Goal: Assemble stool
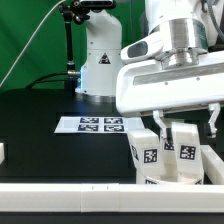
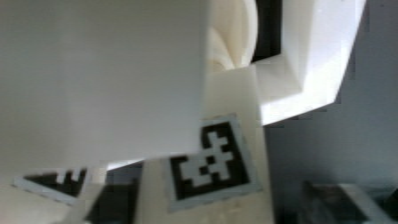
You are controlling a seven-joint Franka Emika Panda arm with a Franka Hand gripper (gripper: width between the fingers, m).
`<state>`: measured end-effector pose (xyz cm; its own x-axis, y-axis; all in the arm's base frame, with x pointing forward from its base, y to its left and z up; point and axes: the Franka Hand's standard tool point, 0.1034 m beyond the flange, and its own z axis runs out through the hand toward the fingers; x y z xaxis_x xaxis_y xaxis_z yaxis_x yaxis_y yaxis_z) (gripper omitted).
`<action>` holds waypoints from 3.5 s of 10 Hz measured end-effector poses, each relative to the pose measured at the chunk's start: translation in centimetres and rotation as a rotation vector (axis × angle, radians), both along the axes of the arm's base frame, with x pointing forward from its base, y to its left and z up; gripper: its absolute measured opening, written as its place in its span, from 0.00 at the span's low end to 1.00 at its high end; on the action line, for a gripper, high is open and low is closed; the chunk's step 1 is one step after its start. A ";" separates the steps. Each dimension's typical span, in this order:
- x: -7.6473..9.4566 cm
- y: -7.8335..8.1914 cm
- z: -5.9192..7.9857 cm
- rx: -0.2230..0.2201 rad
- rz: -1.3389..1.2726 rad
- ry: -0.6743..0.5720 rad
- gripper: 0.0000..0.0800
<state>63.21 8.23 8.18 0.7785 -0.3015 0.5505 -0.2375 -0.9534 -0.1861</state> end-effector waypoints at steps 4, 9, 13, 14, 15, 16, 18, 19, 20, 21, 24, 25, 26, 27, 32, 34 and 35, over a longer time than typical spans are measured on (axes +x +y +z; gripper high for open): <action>0.7 -0.2 3.4 0.013 0.023 0.021 0.81; 1.2 -0.8 5.0 0.024 0.026 0.040 0.81; 1.1 -1.4 4.6 0.012 0.052 0.076 0.81; 0.9 -1.5 4.2 0.030 0.070 0.153 0.81; 0.9 -1.4 4.2 0.057 0.082 0.225 0.81; 0.9 -1.5 4.2 0.072 0.084 0.265 0.81; 0.3 -1.3 4.0 0.123 0.110 0.418 0.81; 0.4 -1.3 4.0 0.127 0.121 0.447 0.81; 0.5 -1.3 3.8 0.055 0.190 0.437 0.81; 0.6 -1.0 3.7 0.002 0.263 0.439 0.81; 0.8 -0.8 3.5 -0.050 0.377 0.443 0.81; 0.8 -0.9 3.5 -0.073 0.432 0.438 0.81; 0.8 -0.9 3.4 -0.088 0.467 0.435 0.81; 0.9 -0.7 3.2 -0.149 0.591 0.409 0.81; 1.2 -0.1 2.5 -0.384 1.052 0.368 0.81; 1.2 -0.3 2.5 -0.420 1.127 0.360 0.81; 1.2 -0.4 2.3 -0.458 1.205 0.356 0.81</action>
Offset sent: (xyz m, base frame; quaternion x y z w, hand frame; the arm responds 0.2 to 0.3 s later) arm -0.0031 -0.0081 0.0413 0.0037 -0.0474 -0.0188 0.9987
